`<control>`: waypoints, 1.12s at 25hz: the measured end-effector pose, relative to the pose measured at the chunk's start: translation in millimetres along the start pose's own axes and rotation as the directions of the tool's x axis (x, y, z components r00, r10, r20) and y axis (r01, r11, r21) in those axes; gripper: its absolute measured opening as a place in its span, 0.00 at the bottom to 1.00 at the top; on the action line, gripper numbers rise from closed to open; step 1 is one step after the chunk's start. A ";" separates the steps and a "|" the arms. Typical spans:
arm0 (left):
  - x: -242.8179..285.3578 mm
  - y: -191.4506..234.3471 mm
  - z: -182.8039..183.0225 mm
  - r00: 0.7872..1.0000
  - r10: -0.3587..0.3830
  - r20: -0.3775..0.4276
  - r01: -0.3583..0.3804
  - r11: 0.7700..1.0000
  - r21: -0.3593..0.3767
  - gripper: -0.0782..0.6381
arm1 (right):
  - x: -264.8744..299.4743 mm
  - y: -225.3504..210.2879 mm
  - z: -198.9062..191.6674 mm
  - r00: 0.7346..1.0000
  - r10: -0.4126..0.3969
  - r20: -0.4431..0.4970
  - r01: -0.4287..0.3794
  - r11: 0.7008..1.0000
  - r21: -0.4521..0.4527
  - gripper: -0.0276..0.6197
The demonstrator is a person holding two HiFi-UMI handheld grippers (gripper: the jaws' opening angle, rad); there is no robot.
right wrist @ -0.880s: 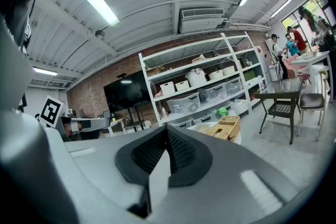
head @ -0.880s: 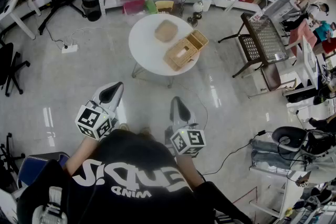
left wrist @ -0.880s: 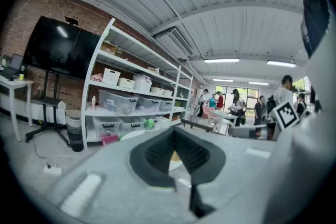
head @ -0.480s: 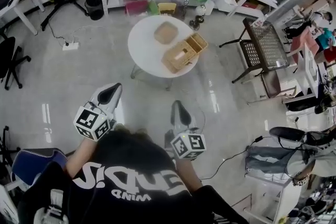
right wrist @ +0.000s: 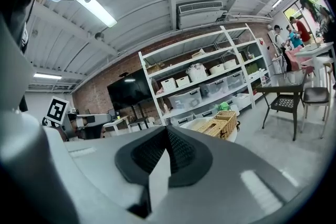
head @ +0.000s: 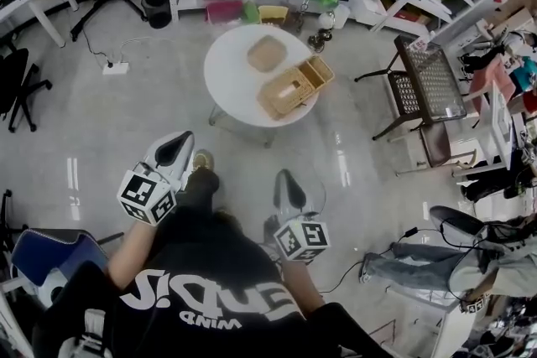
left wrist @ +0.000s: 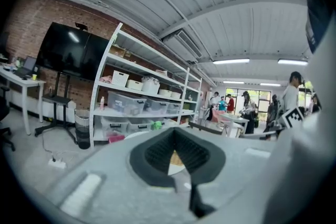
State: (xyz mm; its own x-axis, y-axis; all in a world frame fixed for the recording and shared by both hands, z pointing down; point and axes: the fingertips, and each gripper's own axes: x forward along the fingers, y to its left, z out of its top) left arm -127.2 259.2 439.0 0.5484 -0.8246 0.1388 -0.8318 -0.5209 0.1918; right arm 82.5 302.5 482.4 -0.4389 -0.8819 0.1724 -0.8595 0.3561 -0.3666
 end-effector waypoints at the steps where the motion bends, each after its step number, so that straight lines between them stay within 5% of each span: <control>1: 1.3 0.2 -0.9 1.000 0.001 -0.003 -0.001 1.000 0.000 0.11 | 1.6 -1.0 -0.2 1.000 0.002 -0.003 -0.002 1.000 0.000 0.04; 14: 62.1 30.1 -1.9 1.000 -0.009 0.002 0.009 1.000 -0.008 0.11 | 62.4 -29.1 12.3 1.000 0.017 -0.004 -0.017 1.000 -0.013 0.04; 28: 190.3 114.9 42.4 0.996 -0.085 -0.031 0.084 0.996 -0.040 0.11 | 203.8 -59.0 69.6 1.000 -0.004 -0.007 0.003 1.000 -0.021 0.04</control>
State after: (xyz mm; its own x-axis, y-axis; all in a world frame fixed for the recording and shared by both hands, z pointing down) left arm -122.1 33.1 446.3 0.6196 -0.7701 0.1520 -0.7788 -0.5789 0.2416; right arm 61.9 80.2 475.6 -0.4377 -0.8809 0.1802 -0.8663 0.3595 -0.3468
